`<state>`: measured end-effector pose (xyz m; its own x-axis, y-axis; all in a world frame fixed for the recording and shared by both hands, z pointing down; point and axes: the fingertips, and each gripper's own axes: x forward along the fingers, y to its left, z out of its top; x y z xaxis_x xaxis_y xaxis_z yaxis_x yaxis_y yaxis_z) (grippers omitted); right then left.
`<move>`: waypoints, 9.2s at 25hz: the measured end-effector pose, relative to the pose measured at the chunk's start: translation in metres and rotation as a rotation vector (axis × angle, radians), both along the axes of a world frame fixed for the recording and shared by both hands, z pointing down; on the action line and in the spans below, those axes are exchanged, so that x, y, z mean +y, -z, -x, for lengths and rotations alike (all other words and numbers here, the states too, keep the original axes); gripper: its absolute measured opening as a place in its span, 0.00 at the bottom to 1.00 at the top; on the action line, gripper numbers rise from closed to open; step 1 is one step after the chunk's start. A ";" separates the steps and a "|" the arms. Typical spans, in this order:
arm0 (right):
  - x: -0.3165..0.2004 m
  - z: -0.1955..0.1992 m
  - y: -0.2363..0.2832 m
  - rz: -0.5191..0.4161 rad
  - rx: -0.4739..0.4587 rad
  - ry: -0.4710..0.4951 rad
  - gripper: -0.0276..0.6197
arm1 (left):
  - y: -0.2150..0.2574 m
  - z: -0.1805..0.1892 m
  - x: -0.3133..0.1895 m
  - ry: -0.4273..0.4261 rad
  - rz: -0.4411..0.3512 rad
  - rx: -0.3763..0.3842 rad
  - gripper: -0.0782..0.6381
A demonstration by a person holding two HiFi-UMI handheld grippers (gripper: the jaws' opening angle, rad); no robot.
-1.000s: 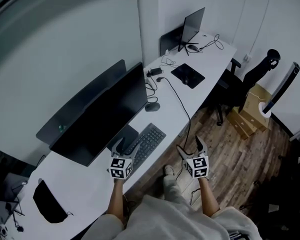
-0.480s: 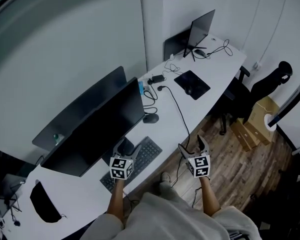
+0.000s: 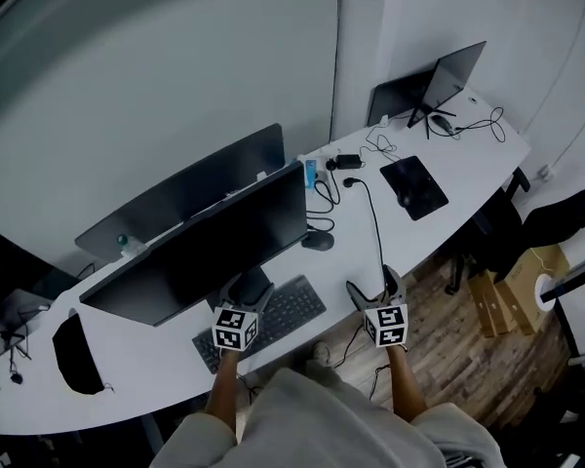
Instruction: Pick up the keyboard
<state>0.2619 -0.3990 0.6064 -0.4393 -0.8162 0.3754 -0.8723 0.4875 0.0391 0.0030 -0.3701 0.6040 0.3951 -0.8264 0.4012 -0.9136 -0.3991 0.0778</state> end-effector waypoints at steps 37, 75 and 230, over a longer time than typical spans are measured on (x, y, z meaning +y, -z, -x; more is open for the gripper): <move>0.027 0.231 -0.040 0.072 0.117 0.421 0.71 | -0.063 0.245 0.188 0.569 0.123 0.115 0.52; 0.006 0.189 -0.079 0.166 0.141 0.450 0.71 | -0.179 0.215 0.169 0.683 0.378 0.313 0.57; -0.008 0.213 0.081 -0.060 -0.184 0.484 0.61 | 0.100 0.235 0.150 0.741 -0.243 0.154 0.58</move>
<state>0.0484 -0.4072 0.5257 -0.8262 -0.5208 0.2150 -0.5425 0.8383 -0.0538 -0.2322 -0.2199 0.5041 -0.2556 -0.9532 0.1617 -0.9339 0.2867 0.2137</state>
